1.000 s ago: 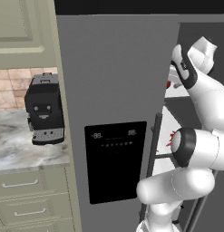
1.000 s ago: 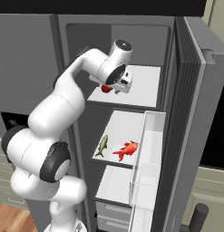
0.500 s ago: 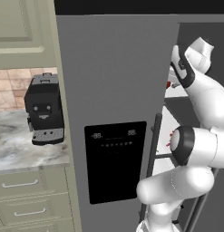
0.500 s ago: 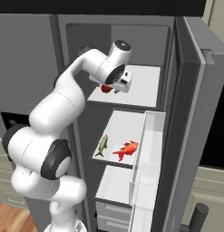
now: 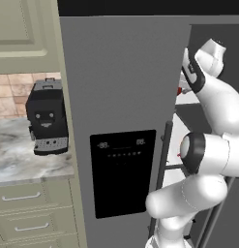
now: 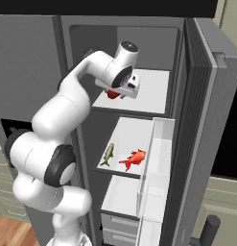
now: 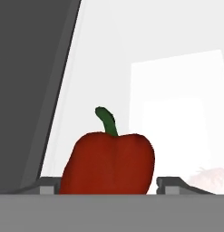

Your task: Gather the bell pepper and squash from the fridge and place them on a tray on the dining counter. Then gather the fishs from the fridge and place them on the other tray.

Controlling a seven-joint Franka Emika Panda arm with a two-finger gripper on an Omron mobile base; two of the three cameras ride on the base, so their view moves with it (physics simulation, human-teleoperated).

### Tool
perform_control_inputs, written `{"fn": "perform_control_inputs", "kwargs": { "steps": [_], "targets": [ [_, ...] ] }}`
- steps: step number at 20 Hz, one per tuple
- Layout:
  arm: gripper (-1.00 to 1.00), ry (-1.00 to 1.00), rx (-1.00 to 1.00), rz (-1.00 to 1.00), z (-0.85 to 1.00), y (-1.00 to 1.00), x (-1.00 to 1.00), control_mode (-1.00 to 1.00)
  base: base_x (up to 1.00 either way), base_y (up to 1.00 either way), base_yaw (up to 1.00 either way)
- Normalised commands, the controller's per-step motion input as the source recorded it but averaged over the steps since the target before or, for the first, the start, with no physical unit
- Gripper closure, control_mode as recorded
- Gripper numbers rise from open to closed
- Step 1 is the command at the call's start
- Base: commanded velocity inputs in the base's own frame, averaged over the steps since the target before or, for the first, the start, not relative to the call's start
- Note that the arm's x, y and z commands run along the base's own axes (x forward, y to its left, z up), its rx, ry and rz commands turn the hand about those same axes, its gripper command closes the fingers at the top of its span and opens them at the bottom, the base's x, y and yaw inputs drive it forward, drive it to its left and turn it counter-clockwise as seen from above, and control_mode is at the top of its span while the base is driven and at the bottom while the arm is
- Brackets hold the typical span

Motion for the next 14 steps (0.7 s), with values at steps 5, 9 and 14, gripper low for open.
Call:
{"fn": "perform_control_inputs", "kwargs": {
  "steps": [5,9,14],
  "targets": [
    [1.00,0.03,0.00,0.03,-0.47,0.09,0.09,-1.00,0.00,0.00,0.00],
    [1.00,0.06,0.00,0.02,-0.21,0.04,0.00,-1.00,0.00,0.00,0.00],
    [1.00,-0.07,0.03,0.00,0.03,-0.07,-0.31,-1.00,0.00,0.00,0.00]
  ]
}}
